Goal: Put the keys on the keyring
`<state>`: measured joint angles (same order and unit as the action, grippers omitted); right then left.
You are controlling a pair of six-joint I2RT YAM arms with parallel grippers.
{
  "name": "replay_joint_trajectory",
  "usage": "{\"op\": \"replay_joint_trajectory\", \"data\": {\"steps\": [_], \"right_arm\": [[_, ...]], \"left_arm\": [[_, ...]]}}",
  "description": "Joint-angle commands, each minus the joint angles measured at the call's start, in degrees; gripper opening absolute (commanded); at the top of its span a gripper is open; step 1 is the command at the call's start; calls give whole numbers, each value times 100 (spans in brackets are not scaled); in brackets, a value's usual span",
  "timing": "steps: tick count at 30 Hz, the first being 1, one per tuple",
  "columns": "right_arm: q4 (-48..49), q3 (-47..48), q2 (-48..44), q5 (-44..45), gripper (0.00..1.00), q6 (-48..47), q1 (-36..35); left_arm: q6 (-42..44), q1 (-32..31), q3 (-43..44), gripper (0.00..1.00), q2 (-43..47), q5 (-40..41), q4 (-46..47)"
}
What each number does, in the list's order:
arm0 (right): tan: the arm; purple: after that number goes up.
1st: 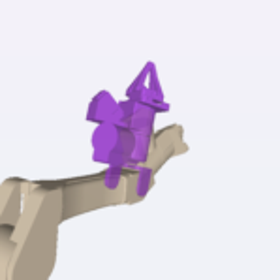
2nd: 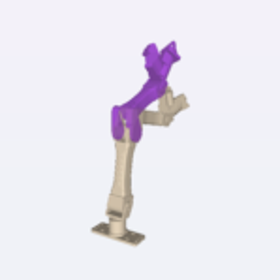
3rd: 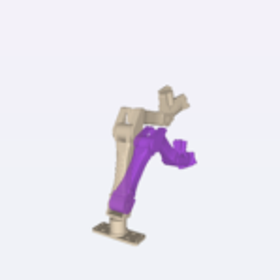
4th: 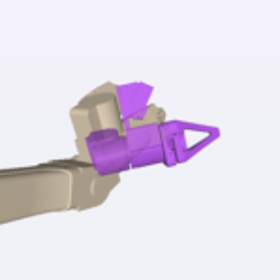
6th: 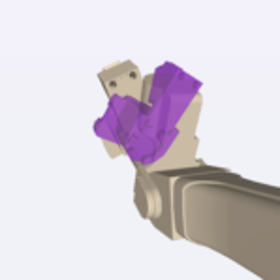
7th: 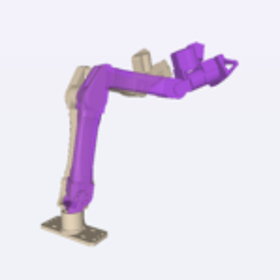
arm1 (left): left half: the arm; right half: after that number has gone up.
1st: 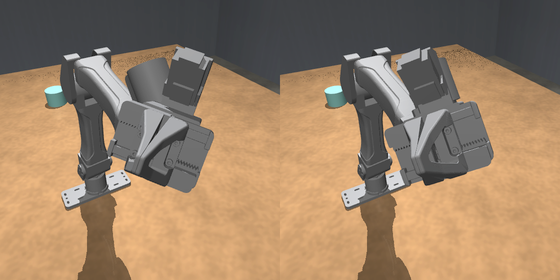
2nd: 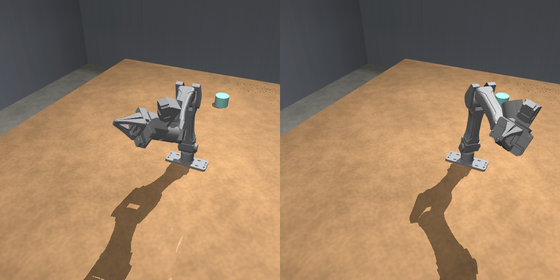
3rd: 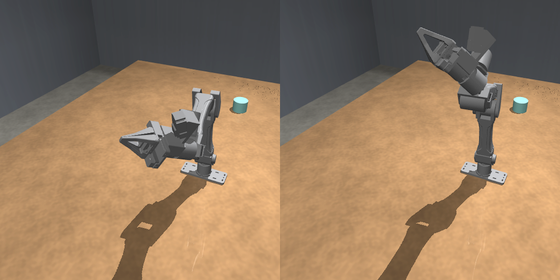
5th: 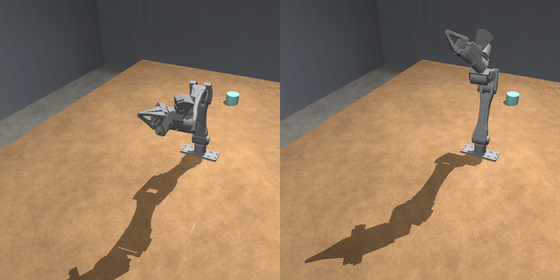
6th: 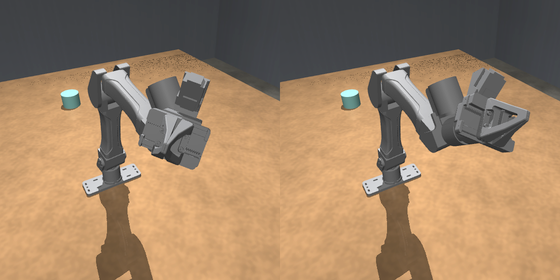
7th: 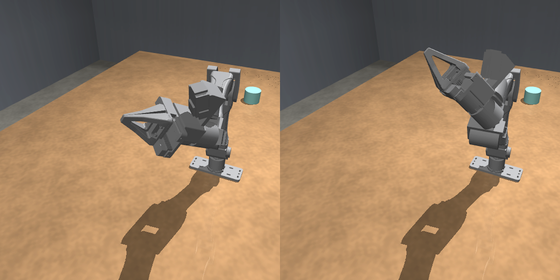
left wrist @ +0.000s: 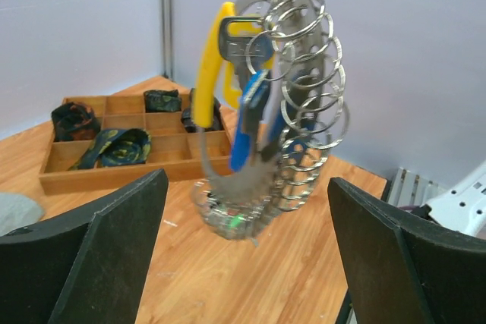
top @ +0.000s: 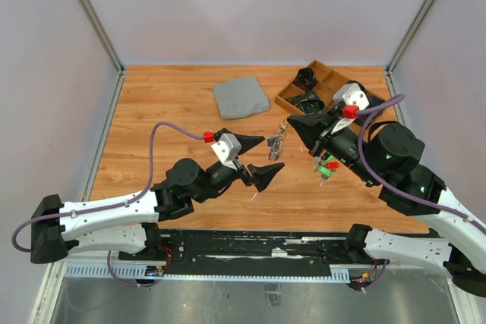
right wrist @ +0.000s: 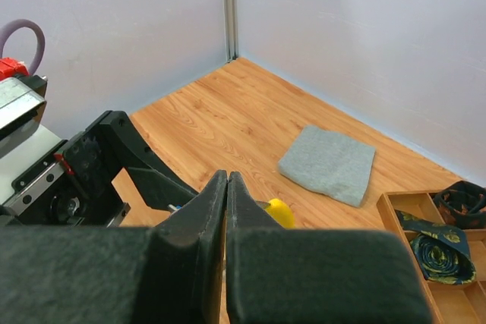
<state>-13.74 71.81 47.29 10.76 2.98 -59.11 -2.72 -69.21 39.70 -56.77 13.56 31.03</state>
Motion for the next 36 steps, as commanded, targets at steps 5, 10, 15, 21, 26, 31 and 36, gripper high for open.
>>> {"op": "replay_joint_trajectory", "data": {"steps": [5,10,15,21,26,31,36], "right_arm": [[310,178,-18,189,0,232,22],[323,189,-35,156,1,302,23],[328,152,-35,154,1,358,18],[345,116,-44,170,1,419,20],[345,122,-43,154,1,465,22],[345,109,-43,162,1,492,23],[325,77,-76,218,0,501,21]], "left_arm": [[-67,-346,267,92,-490,-160,823],[-38,-440,272,79,-756,882,1037],[154,-466,330,76,-981,1528,1359],[283,-517,437,83,-1095,1588,1510],[389,-532,477,55,-1177,1923,1616],[493,-549,504,40,-1196,1905,1634],[578,-584,478,30,-1139,1964,1596]]}}
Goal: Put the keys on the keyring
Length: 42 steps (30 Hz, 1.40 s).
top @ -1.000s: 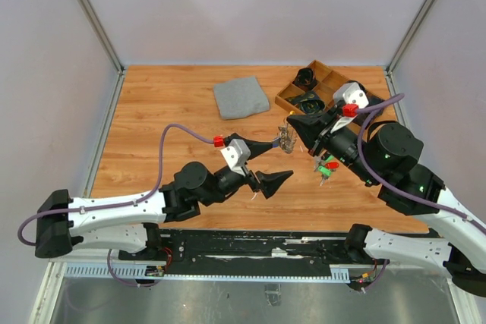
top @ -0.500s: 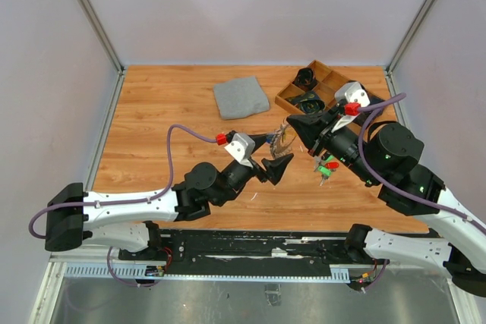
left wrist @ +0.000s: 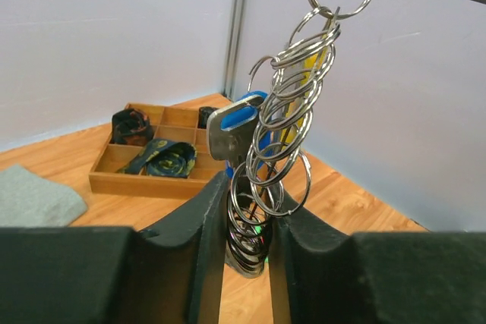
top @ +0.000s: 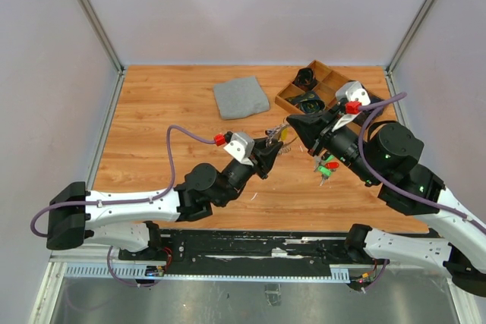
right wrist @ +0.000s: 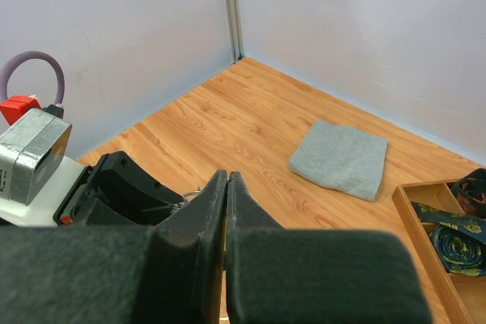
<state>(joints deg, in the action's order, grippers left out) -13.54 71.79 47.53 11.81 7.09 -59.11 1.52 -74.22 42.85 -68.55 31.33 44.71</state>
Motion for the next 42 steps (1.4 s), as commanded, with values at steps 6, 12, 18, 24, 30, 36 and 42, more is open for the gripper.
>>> {"op": "replay_joint_trajectory", "data": {"steps": [6,12,18,24,30,36,42], "right_arm": [[85,37,-230,435,1,81,22],[-243,-150,-586,947,29,10,21],[-650,-279,-1065,1630,49,-134,22],[-957,-572,-1527,2122,51,-100,23],[-1181,-640,-1727,2169,52,16,23],[-1331,-680,-1825,2222,53,107,23],[-1365,-734,-1838,2224,54,140,23]], "left_arm": [[339,-145,229,11,259,204,-253],[354,-146,524,0,702,-135,-1692],[-297,-139,1612,0,559,-481,-4472],[-1404,321,2894,1,-575,-1792,-7350],[-1759,829,2850,0,-1224,-3383,-7635],[-1509,883,3361,0,-1680,-3392,-8302],[-1239,887,3664,1,-1799,-3154,-8760]]}}
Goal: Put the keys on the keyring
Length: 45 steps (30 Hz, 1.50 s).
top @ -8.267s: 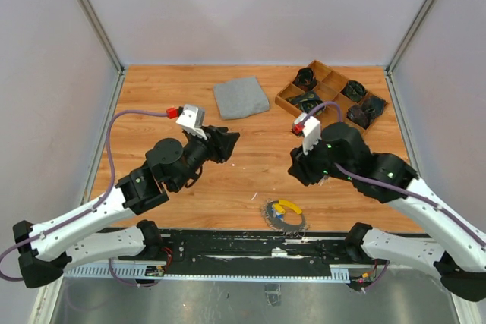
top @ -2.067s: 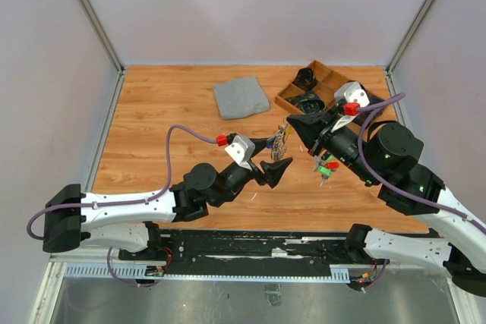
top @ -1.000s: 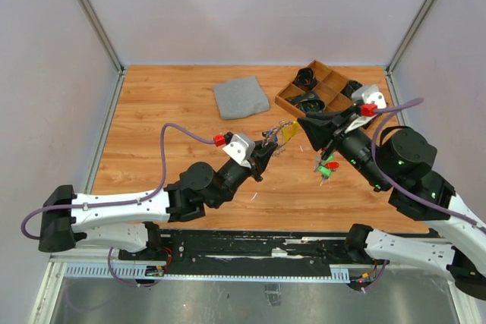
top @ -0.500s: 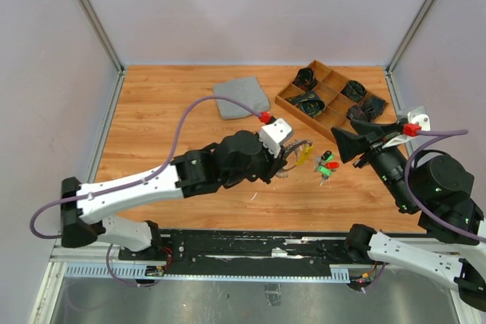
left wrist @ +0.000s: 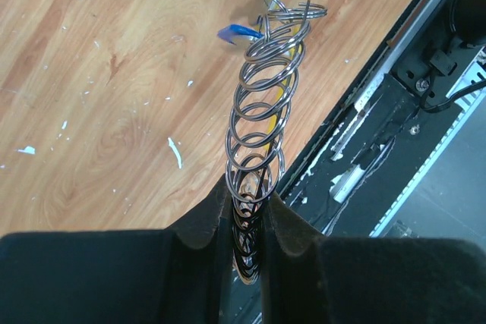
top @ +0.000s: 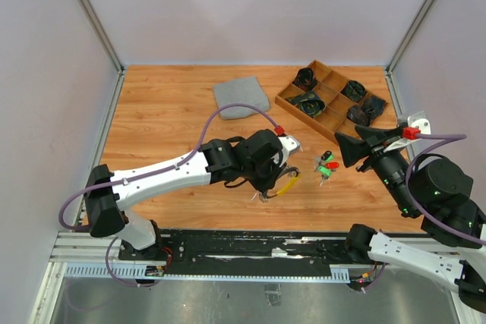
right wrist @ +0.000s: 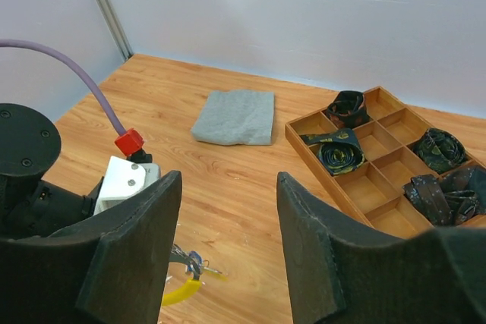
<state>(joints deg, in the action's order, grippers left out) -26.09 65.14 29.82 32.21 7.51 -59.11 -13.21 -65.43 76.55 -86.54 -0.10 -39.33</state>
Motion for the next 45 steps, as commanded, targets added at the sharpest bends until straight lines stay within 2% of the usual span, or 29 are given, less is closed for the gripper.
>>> {"op": "replay_joint_trajectory", "data": {"steps": [1,10,21,29,37,45], "right_arm": [[-126,-85,-77,200,54,109,23],[-93,-125,-123,-282,55,-87,23],[-414,155,163,-2206,53,-286,22],[-191,322,366,-2937,52,-575,23],[382,3,51,-3104,53,-1216,23],[1076,-337,-224,-3591,47,-1876,23]], "left_arm": [[266,20,310,1,39,143,-394],[634,56,143,1,571,1554,30],[2467,36,-897,0,2107,2686,1973],[4417,-763,-1631,1,2648,4304,3560],[6622,-1360,-2531,0,2906,5451,6086],[9259,-1598,-3337,0,2454,5685,9375]]}}
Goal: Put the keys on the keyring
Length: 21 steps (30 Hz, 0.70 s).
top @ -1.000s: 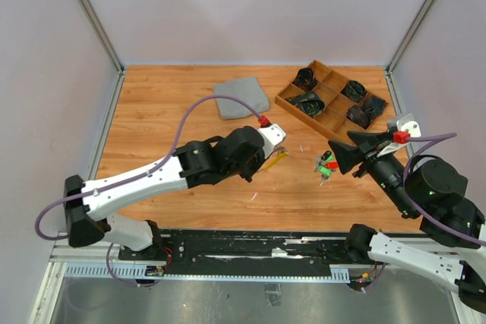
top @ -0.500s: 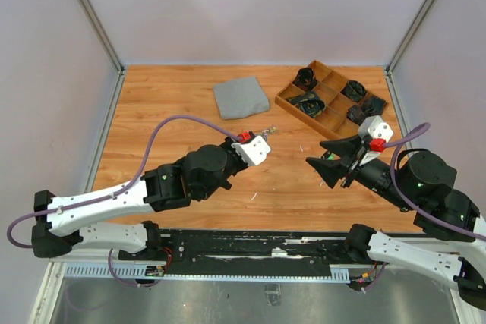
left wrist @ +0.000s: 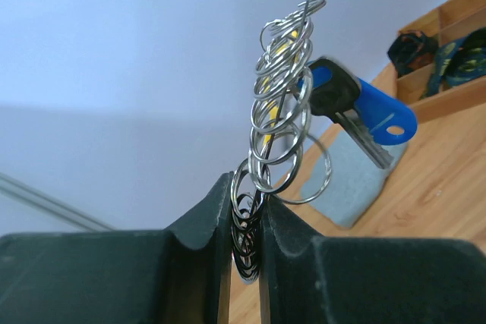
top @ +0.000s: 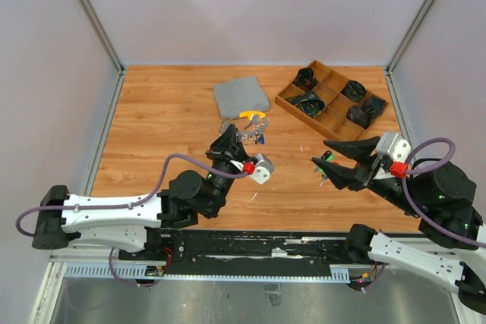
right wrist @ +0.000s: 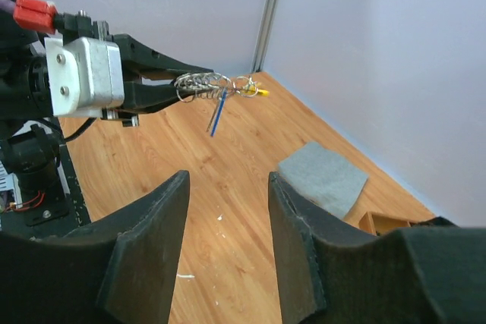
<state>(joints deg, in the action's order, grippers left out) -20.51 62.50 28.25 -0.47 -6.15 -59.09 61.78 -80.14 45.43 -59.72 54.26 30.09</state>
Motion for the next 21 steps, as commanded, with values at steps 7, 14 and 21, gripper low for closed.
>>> {"op": "replay_joint_trajectory", "data": {"steps": [7,14,21], "right_arm": [[566,-131,-69,-954,49,-1494,20],[172,56,-26,-1404,46,-2409,20],[-296,338,155,-1920,43,-3037,20]], "left_arm": [[3192,-210,-465,1,-835,-167,4748],[2455,-362,-224,0,-808,-691,3913],[2308,-590,-116,0,-792,-1128,3545]]}}
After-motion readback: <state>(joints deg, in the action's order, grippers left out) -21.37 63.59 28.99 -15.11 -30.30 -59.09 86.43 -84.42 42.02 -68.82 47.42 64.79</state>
